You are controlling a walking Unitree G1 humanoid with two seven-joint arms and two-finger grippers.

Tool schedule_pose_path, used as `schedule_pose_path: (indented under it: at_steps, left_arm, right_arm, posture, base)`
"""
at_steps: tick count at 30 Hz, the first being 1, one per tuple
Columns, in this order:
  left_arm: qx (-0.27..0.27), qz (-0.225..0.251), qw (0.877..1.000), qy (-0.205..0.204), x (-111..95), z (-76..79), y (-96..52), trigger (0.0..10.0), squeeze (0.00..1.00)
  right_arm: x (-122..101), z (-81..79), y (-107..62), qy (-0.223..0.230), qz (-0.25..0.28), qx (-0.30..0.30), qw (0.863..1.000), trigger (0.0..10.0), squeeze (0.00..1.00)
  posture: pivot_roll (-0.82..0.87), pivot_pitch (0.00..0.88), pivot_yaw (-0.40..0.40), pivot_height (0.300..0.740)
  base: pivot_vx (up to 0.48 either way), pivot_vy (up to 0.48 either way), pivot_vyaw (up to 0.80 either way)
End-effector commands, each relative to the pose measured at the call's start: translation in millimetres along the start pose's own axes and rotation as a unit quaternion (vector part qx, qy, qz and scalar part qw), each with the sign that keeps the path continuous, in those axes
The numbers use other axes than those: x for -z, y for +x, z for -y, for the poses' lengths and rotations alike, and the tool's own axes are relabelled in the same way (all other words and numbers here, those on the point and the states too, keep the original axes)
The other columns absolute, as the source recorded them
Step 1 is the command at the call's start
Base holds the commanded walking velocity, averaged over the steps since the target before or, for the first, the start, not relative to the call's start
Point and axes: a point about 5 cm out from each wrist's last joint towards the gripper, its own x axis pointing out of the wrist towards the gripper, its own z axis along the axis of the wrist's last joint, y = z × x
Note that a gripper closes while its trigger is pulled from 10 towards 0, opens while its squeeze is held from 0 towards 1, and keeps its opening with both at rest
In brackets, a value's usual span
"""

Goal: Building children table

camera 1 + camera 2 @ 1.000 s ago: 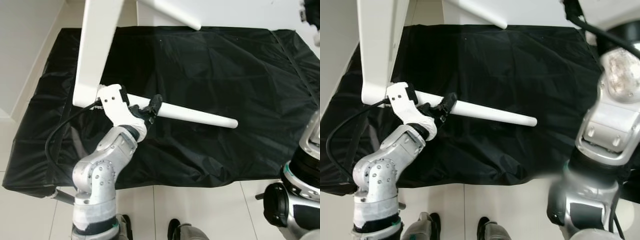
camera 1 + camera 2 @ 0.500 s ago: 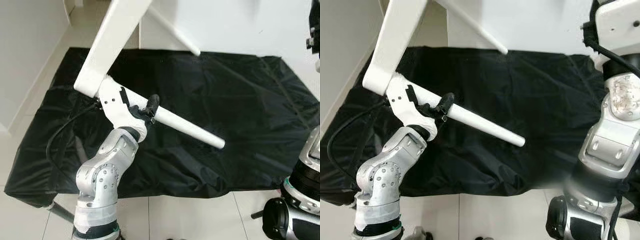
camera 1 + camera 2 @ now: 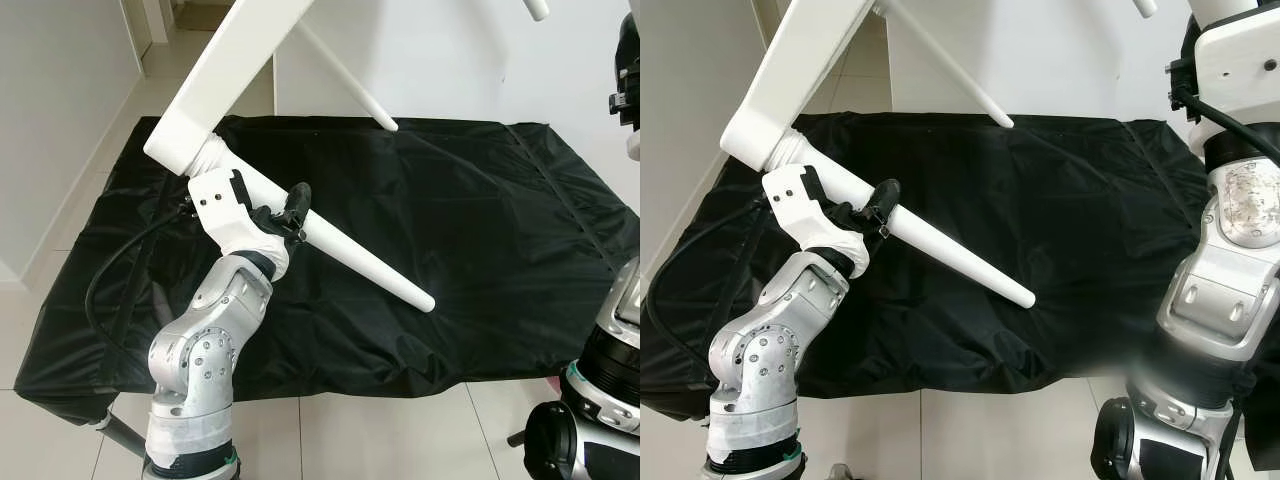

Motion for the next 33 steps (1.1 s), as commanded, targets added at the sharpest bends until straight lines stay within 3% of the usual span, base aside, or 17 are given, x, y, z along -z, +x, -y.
schedule_pose_path:
  at_steps: [1, 31, 32, 33]
  left_arm:
    - [0.226, 0.063, 0.968, -0.087, -15.0, 87.3, -8.9, 0.0, 0.0]
    - [0.226, 0.063, 0.968, -0.087, -15.0, 87.3, -8.9, 0.0, 0.0]
    - [0.221, 0.076, 0.97, -0.072, -20.4, 86.8, -7.4, 0.0, 0.0]
    - [0.214, 0.078, 0.972, -0.047, -26.4, 75.7, 8.2, 10.0, 1.0]
  right_arm:
    - [-6.1, -37.7, 1.7, 0.05, 0.018, -0.113, 0.992, 0.0, 0.0]
    - [-6.1, -37.7, 1.7, 0.05, 0.018, -0.113, 0.992, 0.0, 0.0]
    - [-2.3, -38.2, -1.9, 0.058, 0.013, -0.097, 0.993, 0.0, 0.0]
    - [21.8, -47.4, -15.0, 0.068, -0.028, -0.046, 0.996, 10.0, 1.0]
  posture:
    - [-0.1, 0.203, 0.046, 0.74]
    - [-0.1, 0.203, 0.046, 0.74]
    - [-0.09, 0.0, 0.0, 0.74]
    - [-0.03, 0.0, 0.0, 0.74]
  base:
    - [0.0, 0.0, 0.0]
    - [0.0, 0.0, 0.0]
    - [0.0, 0.0, 0.0]
    - [0.0, 0.0, 0.0]
